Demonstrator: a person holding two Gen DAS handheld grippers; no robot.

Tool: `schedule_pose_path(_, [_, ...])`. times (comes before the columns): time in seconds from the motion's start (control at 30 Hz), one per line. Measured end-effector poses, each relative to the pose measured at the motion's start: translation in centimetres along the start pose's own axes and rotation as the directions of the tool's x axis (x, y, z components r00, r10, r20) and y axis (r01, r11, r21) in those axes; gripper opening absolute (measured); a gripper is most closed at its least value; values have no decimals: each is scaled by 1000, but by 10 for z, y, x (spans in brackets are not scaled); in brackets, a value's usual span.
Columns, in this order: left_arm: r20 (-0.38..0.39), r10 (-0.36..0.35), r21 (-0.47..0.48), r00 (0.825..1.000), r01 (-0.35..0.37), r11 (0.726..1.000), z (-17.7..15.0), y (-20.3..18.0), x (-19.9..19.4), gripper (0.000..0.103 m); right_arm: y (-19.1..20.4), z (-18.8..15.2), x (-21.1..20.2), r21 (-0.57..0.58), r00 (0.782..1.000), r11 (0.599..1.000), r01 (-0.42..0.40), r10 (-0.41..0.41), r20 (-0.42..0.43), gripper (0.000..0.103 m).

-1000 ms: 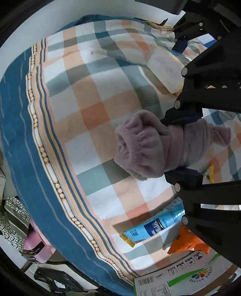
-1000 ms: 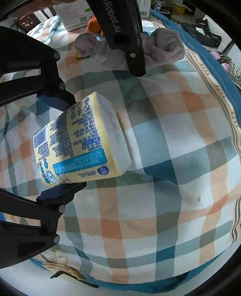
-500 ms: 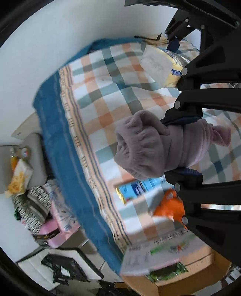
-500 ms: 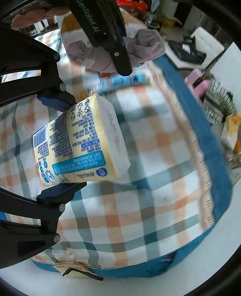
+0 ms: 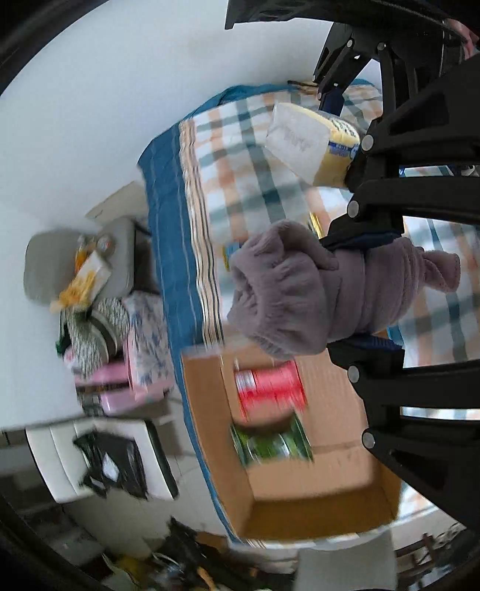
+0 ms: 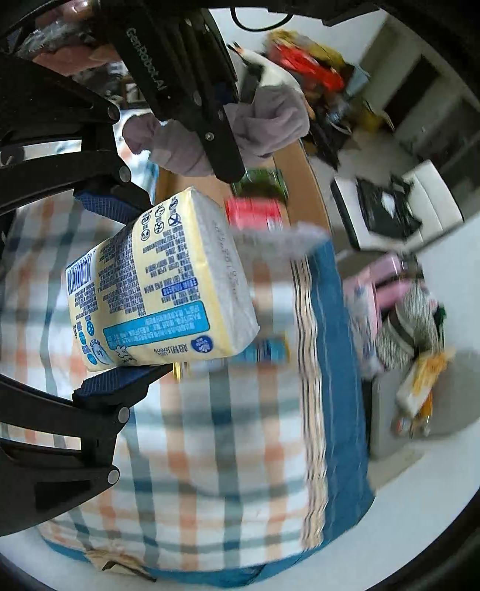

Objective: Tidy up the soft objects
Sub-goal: 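Carry sock and carton into the box and open both grippers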

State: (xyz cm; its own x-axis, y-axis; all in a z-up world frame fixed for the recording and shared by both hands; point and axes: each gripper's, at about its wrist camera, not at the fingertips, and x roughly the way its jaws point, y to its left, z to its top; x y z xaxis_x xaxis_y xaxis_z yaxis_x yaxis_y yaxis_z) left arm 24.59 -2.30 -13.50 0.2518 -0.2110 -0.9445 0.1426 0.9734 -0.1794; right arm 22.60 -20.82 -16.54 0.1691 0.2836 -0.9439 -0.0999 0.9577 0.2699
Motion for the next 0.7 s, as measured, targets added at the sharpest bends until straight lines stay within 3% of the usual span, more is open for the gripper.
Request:
schedule_pose_path(0.2, [14, 59, -98, 998, -57, 994, -21, 85, -17, 35, 86, 5, 20, -67, 999, 997, -34, 32, -35, 70])
schedule_pose_path(0.37, [-3, 108, -138, 994, -108, 985, -24, 145, -12, 35, 134, 14, 46, -84, 998, 996, -31, 26, -63, 70])
schedule_pose_path(0.7, [-97, 157, -131, 983, -169, 977, 10, 224, 55, 35, 171, 40, 123, -29, 990, 999, 45, -48, -132, 70])
